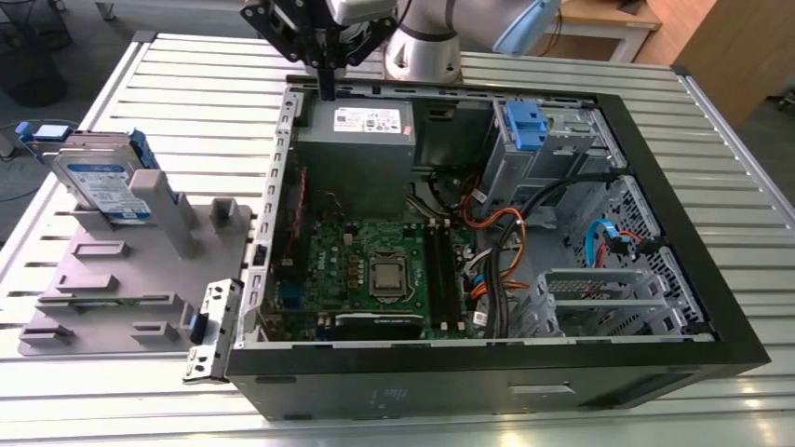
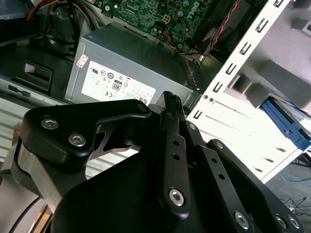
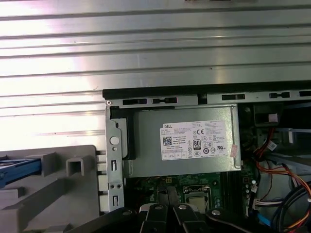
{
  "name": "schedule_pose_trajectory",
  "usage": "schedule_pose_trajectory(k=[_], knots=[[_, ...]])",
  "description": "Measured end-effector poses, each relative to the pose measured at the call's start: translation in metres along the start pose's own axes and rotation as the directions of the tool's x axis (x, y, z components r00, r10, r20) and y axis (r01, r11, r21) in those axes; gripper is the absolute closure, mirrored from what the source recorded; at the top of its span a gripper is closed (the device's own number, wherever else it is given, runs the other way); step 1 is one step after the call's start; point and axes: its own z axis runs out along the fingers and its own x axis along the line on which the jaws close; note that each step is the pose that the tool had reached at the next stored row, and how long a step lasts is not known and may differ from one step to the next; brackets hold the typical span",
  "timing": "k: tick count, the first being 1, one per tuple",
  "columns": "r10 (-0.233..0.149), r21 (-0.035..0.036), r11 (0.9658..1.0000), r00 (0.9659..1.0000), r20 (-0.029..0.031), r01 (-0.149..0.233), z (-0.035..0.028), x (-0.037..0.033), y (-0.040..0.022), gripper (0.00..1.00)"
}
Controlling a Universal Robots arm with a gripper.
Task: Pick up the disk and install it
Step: 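Reach for the disk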
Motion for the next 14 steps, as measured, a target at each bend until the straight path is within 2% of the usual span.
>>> schedule_pose_trajectory(k=[11, 13, 14], knots=[[0.0, 0.0, 1.0, 1.0, 0.0, 0.0, 0.0, 0.0011, -0.0001, 0.89], [0.0, 0.0, 1.0, 1.0, 0.0, 0.0, -0.0001, 0.0025, -0.0002, 0.89], [0.0, 0.0001, 1.0, 1.0, 0.0, 0.0, 0.0, 0.0054, -0.0004, 0.89]])
